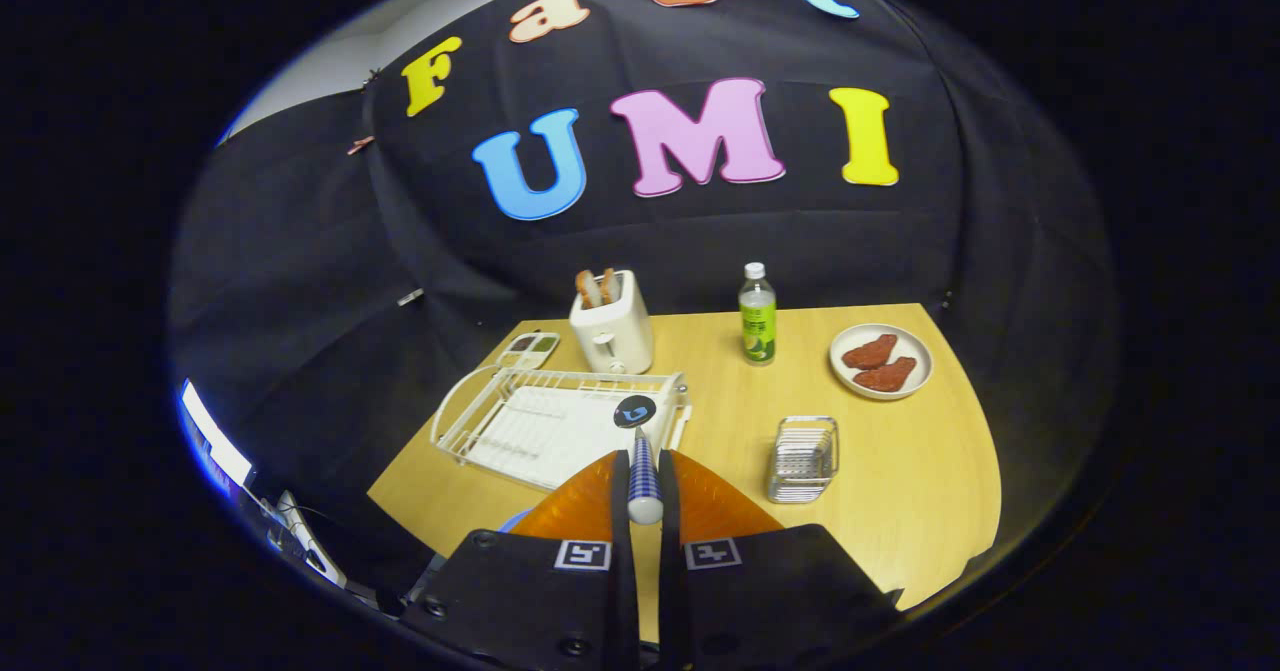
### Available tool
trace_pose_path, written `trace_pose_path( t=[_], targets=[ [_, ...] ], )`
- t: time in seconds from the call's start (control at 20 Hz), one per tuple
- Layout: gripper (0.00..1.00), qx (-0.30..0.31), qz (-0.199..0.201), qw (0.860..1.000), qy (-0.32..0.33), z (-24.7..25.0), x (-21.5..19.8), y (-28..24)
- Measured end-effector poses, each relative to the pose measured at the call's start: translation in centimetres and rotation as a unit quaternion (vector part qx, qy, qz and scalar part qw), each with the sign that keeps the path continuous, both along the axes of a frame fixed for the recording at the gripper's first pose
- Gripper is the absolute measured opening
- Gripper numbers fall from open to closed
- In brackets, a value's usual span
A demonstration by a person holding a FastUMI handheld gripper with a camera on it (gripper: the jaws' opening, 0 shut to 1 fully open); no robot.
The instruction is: Take the plate from the dish rack, then take the spoon from the basket and place it into the plate.
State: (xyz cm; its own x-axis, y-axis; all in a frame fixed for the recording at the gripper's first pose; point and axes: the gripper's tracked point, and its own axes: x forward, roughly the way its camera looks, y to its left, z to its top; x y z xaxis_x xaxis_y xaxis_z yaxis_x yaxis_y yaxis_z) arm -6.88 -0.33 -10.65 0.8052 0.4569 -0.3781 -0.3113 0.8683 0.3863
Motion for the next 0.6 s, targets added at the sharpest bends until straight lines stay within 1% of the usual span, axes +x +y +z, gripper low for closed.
trace_pose_path(
  t=[0.15, 0.3, 0.6],
  targets=[
    [0.12, -0.006, 0.051, 0.999, -0.006, 0.3, -2.2, 4.0],
    [0.12, -0.025, 0.093, 0.995, 0.005, -1.5, -4.7, 7.1],
    [0.12, -0.067, 0.137, 0.987, 0.059, -7.9, -7.7, 10.6]
  ],
)
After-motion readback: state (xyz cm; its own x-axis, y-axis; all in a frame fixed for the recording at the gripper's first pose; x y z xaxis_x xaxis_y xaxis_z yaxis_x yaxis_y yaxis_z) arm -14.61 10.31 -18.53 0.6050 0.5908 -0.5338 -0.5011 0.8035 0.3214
